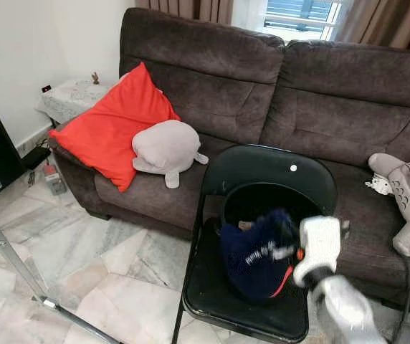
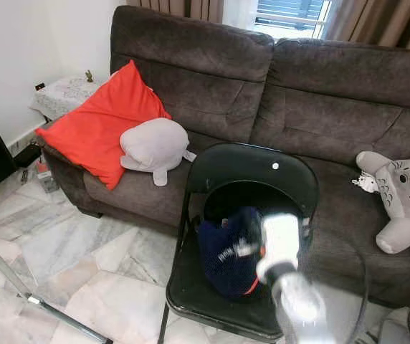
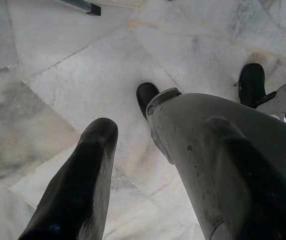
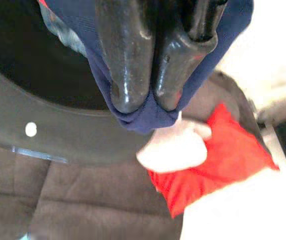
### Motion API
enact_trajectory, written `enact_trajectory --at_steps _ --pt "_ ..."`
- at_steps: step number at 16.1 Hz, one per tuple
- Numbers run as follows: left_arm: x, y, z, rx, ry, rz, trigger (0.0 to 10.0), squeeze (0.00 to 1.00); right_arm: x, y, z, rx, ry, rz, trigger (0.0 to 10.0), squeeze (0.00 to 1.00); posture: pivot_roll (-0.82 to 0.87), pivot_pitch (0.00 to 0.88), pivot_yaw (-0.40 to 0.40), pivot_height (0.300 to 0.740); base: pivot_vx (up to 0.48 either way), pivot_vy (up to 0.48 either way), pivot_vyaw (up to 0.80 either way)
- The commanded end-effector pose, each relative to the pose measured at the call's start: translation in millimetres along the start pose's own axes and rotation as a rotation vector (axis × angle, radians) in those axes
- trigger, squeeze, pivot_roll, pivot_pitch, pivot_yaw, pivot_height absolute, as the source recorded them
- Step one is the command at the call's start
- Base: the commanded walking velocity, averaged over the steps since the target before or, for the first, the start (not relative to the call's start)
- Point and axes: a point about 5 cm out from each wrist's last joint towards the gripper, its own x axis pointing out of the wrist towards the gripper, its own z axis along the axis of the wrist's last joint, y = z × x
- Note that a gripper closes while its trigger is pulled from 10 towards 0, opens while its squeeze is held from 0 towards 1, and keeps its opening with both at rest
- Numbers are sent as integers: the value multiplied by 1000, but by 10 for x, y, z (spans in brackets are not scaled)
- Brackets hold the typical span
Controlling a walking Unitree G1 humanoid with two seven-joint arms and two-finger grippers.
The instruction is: Hang hanger
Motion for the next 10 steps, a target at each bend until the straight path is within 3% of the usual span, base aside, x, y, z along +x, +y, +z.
enact_trajectory --at_steps 1,3,5,8,10 --pt "0 -8 -12 13 11 -7 10000 0 39 -29 241 30 -77 -20 0 0 -90 11 -47 740 0 0 0" --pt "2 -12 -7 12 10 -8 10000 0 114 29 591 55 -166 18 0 0 -92 5 -50 740 0 0 0" --pt "3 -17 -5 9 8 -9 10000 0 127 50 645 57 -172 29 0 0 -93 4 -52 740 0 0 0" --pt "4 -25 -6 8 7 -11 10000 0 83 50 557 96 -95 -5 0 0 -97 4 -54 740 0 0 0" --pt "5 -28 -5 8 7 -12 10000 0 8 30 434 233 9 -116 0 0 -99 7 -56 740 0 0 0"
